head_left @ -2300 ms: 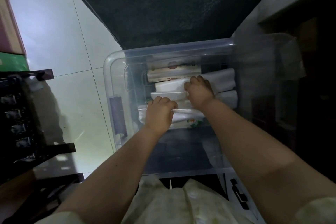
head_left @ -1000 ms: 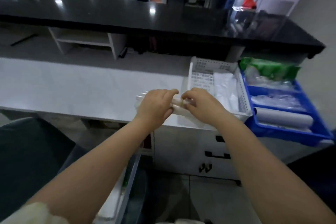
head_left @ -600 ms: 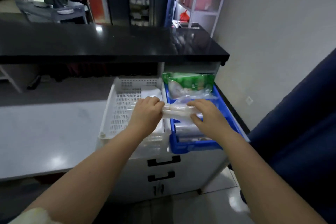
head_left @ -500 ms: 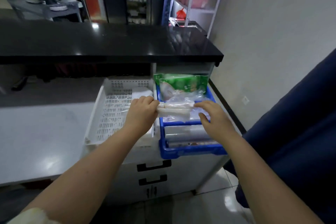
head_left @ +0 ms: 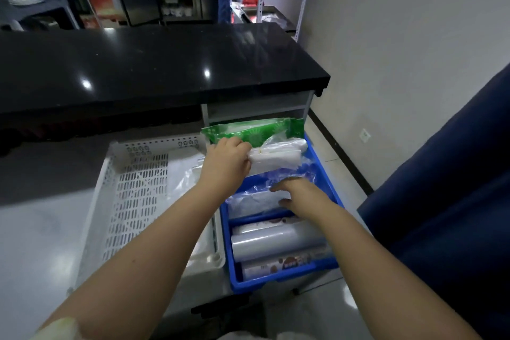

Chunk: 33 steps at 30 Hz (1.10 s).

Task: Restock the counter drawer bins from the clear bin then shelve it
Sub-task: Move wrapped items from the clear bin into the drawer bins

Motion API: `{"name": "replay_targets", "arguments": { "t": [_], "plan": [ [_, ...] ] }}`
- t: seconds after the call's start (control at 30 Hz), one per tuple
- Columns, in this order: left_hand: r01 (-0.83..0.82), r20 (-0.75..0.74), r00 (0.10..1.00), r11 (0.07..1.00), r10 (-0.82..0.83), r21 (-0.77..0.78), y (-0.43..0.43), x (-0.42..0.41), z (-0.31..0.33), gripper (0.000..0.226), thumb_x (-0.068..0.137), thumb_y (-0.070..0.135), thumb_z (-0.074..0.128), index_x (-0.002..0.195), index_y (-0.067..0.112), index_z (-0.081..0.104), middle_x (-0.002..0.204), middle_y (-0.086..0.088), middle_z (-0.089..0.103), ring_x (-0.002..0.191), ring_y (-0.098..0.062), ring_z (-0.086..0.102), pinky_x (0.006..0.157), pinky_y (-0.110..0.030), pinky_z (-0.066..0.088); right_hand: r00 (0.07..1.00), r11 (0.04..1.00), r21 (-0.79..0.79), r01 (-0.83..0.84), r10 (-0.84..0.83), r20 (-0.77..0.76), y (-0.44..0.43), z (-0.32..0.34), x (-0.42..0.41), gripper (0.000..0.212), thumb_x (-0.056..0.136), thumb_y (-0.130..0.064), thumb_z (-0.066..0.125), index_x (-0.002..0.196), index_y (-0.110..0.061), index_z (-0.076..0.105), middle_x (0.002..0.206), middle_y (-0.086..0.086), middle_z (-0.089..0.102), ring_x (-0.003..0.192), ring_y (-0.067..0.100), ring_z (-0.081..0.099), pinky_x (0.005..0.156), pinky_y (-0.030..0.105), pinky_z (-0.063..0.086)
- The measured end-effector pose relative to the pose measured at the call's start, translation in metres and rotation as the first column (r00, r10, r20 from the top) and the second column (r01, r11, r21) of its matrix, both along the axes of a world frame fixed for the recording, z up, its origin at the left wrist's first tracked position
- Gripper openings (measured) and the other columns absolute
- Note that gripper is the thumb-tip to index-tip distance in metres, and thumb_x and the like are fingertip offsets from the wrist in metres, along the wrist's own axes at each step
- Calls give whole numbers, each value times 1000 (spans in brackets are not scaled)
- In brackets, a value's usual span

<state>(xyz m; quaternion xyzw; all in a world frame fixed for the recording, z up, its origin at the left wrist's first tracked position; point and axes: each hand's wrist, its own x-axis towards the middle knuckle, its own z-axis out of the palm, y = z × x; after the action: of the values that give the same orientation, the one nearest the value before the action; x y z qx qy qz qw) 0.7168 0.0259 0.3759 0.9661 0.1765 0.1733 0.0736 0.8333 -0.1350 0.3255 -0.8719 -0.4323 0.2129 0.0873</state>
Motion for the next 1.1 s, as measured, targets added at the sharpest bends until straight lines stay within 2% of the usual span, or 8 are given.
{"name": "replay_targets", "arguments": {
  "t": [0.1, 0.27, 0.47, 0.57, 0.83, 0.9, 1.0, 1.1],
  "plan": [
    [24, -16, 1000, 999, -24, -22, 10, 14, -4, 26, 90, 20, 53, 114, 13, 62, 115, -7, 60, 105, -28, 51, 82, -38, 40, 997, 974, -228, 14, -31, -70, 25, -9, 10, 41, 89, -31, 59, 129, -36, 51, 126, 3, 55, 103, 27, 57, 92, 40, 48],
    [57, -33, 998, 998, -58, -31, 18, 25, -11, 24, 89, 21, 55, 109, 12, 63, 107, -8, 60, 99, -29, 52, 77, -37, 38, 984, 944, -278, -176, 163, -70, 36, -27, 24, 38, 87, -29, 59, 124, -33, 52, 126, 3, 55, 99, 23, 53, 83, 35, 45],
    [25, -28, 999, 999, -26, -38, 20, 29, -13, 23, 86, 18, 58, 107, 10, 64, 104, -9, 62, 95, -30, 53, 73, -37, 38, 948, 936, -216, -277, 303, 99, 41, -45, 29, 49, 78, -27, 67, 124, -29, 52, 128, 4, 56, 112, 28, 53, 90, 39, 44],
    [-6, -27, 1000, 998, 4, -56, 19, 28, -11, 26, 86, 19, 59, 110, 12, 64, 107, -8, 62, 97, -29, 54, 78, -38, 42, 947, 942, -202, -268, 296, 125, 42, -48, 33, 55, 74, -30, 69, 124, -27, 47, 126, 6, 54, 113, 29, 49, 93, 42, 41],
    [-77, 18, 997, 994, 79, -71, 12, 21, -9, 30, 86, 20, 61, 115, 14, 62, 110, -5, 63, 101, -25, 54, 82, -39, 44, 937, 893, -347, -285, 336, 97, 50, -47, 38, 43, 82, -28, 60, 124, -21, 53, 125, 7, 52, 116, 31, 44, 100, 47, 35],
    [-86, 35, 995, 994, 88, -64, 11, 19, -9, 29, 85, 20, 62, 114, 14, 63, 108, -5, 64, 99, -24, 55, 80, -37, 44, 935, 903, -310, -298, 342, 97, 45, -43, 36, 37, 84, -23, 58, 121, -21, 55, 123, 8, 53, 113, 30, 46, 98, 46, 38],
    [-96, 53, 994, 993, 100, -75, 8, 14, -10, 28, 86, 21, 62, 113, 15, 63, 108, -4, 64, 99, -23, 54, 80, -35, 42, 960, 952, -136, -276, 281, 21, 33, -34, 30, 26, 85, -18, 59, 110, -26, 58, 112, 7, 63, 96, 27, 57, 86, 40, 49],
    [-98, 45, 994, 991, 102, -92, 6, 13, -9, 28, 86, 21, 62, 114, 14, 63, 108, -5, 63, 100, -24, 54, 80, -37, 43, 935, 943, 17, -332, 326, 137, 21, -18, 25, 28, 80, -12, 63, 106, -22, 59, 108, 6, 65, 94, 27, 59, 81, 36, 49]
  ]
}}
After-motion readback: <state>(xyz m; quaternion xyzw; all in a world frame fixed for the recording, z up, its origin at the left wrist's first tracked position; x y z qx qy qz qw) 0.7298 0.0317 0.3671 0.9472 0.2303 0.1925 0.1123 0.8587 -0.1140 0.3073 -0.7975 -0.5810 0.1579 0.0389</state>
